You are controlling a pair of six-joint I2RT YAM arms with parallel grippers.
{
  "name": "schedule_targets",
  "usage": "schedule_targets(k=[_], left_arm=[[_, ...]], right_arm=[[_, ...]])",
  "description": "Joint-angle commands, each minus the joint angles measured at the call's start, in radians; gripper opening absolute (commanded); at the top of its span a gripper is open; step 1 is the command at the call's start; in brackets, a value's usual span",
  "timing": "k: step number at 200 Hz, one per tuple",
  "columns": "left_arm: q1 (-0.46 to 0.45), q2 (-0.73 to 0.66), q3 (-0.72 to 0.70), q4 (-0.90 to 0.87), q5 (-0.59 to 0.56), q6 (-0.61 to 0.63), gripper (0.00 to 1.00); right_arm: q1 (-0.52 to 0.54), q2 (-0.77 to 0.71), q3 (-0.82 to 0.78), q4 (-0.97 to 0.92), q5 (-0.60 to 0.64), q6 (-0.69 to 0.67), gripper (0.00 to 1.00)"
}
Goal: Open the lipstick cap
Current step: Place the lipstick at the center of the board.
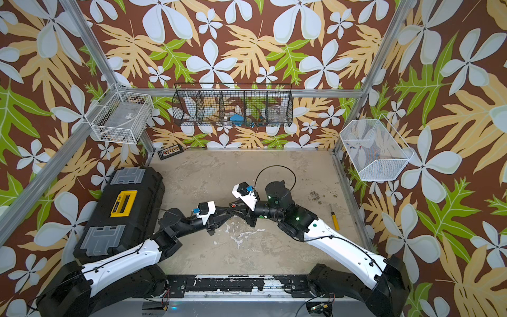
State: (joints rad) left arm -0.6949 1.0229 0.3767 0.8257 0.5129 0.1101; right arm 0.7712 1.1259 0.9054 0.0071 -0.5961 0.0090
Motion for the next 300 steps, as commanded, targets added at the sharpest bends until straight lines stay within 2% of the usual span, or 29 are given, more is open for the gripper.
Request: schedule_targets(k=[1,11,22,44,62,108,133,178,238,300], left_arm=[[0.0,0.005,0.008,0.0,0.004,-0.003,0.28],[0.0,0.008,0.009,-0.002,0.009,-0.006,0.31],[0.0,0.007,0.01,-0.002,0.01,-0.007,0.41],[0.0,0.008,0.01,-0.012,0.01,-0.005,0.49],[0.0,0.008,0.008,-0.031,0.006,0.0,0.59],[0.0,-0.009,-0.005,-0.063,-0.012,0.017,0.6],[0.0,-0.009,-0.004,-0.065,-0.014,0.017,0.6],[0.0,-0.017,-0.005,-0.068,-0.021,0.014,0.61],[0.0,-0.019,-0.01,-0.068,-0.028,0.016,0.61],[0.0,-0.021,-0.012,-0.066,-0.044,0.007,0.62]], right_arm=[[0.003,-0.01,0.003,0.008,-0.007,-0.001,0.16],[0.0,-0.011,0.004,0.006,0.0,-0.003,0.16],[0.001,-0.012,0.004,0.0,0.001,-0.003,0.16],[0.002,-0.015,0.007,-0.017,0.063,0.0,0.16],[0.001,-0.022,0.001,-0.03,0.123,0.002,0.17],[-0.03,-0.058,-0.086,-0.042,0.4,0.055,0.16],[-0.106,-0.064,-0.149,-0.02,0.463,0.12,0.16],[-0.173,-0.087,-0.321,0.101,0.615,0.173,0.15],[-0.19,-0.024,-0.516,0.322,0.828,0.276,0.16],[-0.232,0.09,-0.549,0.41,0.842,0.323,0.17]])
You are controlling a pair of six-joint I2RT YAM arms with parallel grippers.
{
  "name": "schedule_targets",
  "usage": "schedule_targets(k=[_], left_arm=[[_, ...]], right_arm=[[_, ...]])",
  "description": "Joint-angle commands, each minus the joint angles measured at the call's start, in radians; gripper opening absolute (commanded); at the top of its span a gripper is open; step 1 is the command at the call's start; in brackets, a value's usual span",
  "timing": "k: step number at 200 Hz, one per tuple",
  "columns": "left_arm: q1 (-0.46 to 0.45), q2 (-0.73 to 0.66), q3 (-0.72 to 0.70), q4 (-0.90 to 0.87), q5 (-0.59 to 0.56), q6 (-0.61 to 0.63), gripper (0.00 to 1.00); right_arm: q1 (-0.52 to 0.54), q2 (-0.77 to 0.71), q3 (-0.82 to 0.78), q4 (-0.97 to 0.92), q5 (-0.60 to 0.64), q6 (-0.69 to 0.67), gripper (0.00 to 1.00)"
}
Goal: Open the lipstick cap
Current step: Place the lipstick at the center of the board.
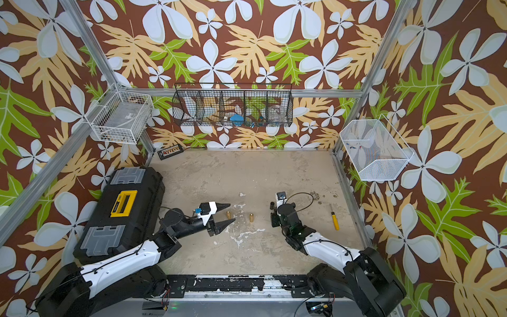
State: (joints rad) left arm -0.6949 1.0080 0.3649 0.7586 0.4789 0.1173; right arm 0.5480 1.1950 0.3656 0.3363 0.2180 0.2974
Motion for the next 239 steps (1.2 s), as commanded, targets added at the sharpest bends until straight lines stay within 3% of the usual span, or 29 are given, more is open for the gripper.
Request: schedule_targets(k=[1,52,93,137,239], left_arm=[[0.0,-0.005,-0.001,0.002,-0.012,0.0,0.62],[0.0,-0.008,0.004,0.011,-0.079,-0.05,0.68],[0.0,-0.002,0.036,-0.068,-0.123,-0.089,0.89],[0.0,0.042,0.081,-0.136,-0.045,-0.066,0.92],[0.0,0.048,0.082,-0.131,-0.034,-0.056,0.94]], right_arm=[[-0.009,0.022,-0.01,0.083,0.028,0.035,0.17],[-0.023,0.087,-0.022,0.118,0.018,0.051,0.18],[-0.025,0.121,-0.026,0.133,0.012,0.05,0.17],[-0.025,0.151,-0.015,0.124,-0.001,0.046,0.18],[-0.025,0.143,0.01,0.069,0.007,0.017,0.3]])
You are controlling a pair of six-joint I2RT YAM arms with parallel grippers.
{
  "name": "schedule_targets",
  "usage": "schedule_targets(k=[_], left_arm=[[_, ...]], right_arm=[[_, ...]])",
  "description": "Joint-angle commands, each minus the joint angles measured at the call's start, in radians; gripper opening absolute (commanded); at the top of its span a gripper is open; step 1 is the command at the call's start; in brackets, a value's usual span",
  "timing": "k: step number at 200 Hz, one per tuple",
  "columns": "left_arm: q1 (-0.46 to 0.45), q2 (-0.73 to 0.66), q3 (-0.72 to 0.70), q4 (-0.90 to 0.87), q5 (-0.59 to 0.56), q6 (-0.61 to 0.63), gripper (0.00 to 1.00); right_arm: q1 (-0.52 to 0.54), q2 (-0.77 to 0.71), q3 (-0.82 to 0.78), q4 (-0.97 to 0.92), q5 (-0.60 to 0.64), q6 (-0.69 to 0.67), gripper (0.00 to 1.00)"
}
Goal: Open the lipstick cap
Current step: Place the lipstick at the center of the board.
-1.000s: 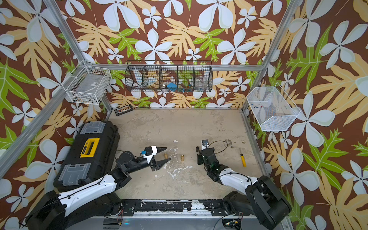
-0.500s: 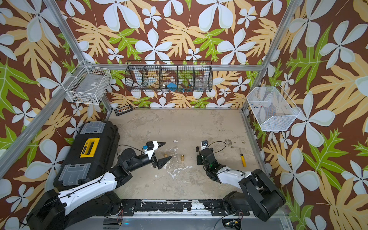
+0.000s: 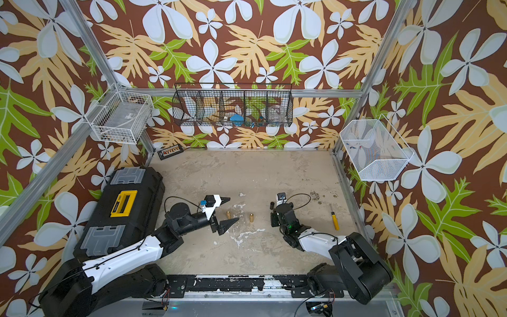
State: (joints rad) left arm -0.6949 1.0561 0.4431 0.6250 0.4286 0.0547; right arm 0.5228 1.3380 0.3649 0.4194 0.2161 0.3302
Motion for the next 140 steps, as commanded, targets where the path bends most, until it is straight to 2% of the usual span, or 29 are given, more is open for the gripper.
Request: schedule_targets(k=[1,25,84,140], left_arm=[[0.0,0.0,0.003,0.002,0.015,0.007,0.94],[0.0,-0.001,0.002,0.002,0.015,0.01,0.95],[0.0,0.0,-0.001,0.002,0.022,0.015,0.95],[0.0,0.001,-0.003,-0.002,0.015,0.02,0.95]], right_arm=[[0.0,0.001,0.011,-0.014,0.009,-0.016,0.3],[0.0,0.006,0.026,-0.036,0.006,-0.018,0.32],[0.0,0.001,0.057,-0.077,-0.011,-0.036,0.44],[0.0,-0.1,0.069,-0.121,-0.039,-0.051,0.53]])
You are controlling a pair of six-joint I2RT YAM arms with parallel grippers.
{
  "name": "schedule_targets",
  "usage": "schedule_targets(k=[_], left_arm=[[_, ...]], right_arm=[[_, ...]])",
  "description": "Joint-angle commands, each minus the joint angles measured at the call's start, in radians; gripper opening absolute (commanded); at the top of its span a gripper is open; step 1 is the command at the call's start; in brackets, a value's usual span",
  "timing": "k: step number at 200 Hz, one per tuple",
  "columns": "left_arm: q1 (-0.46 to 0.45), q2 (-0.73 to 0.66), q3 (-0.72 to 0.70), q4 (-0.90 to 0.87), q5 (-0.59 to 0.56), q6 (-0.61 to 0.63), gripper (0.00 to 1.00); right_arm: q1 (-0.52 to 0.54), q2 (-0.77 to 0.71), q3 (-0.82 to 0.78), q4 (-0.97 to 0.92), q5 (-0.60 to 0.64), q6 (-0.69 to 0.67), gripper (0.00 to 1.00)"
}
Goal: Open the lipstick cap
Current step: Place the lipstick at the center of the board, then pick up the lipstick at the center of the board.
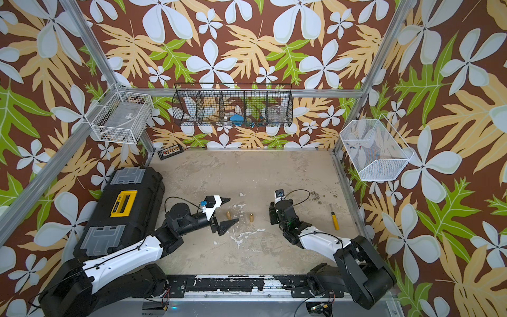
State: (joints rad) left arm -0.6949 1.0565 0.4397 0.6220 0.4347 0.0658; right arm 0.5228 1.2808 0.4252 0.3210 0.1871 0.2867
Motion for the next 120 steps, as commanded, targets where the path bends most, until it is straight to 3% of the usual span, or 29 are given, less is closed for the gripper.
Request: schedule_targets(k=[1,38,69,95,120], left_arm=[[0.0,0.0,0.001,0.001,0.009,0.009,0.95],[0.0,-0.001,0.002,0.001,-0.031,-0.002,0.95],[0.0,-0.033,0.005,-0.033,-0.218,-0.026,0.96],[0.0,-0.05,0.006,-0.08,-0.363,-0.025,0.96],[0.0,-0.067,0.009,-0.137,-0.521,-0.028,0.96]], right_arm=[[0.0,-0.046,0.01,-0.024,-0.01,-0.008,0.53],[0.0,-0.176,0.038,-0.066,-0.036,-0.051,0.55],[0.0,-0.257,0.053,-0.051,-0.278,-0.182,0.51],[0.004,-0.224,0.091,-0.084,-0.502,-0.245,0.47],[0.043,-0.131,0.137,-0.151,-0.481,-0.268,0.46]])
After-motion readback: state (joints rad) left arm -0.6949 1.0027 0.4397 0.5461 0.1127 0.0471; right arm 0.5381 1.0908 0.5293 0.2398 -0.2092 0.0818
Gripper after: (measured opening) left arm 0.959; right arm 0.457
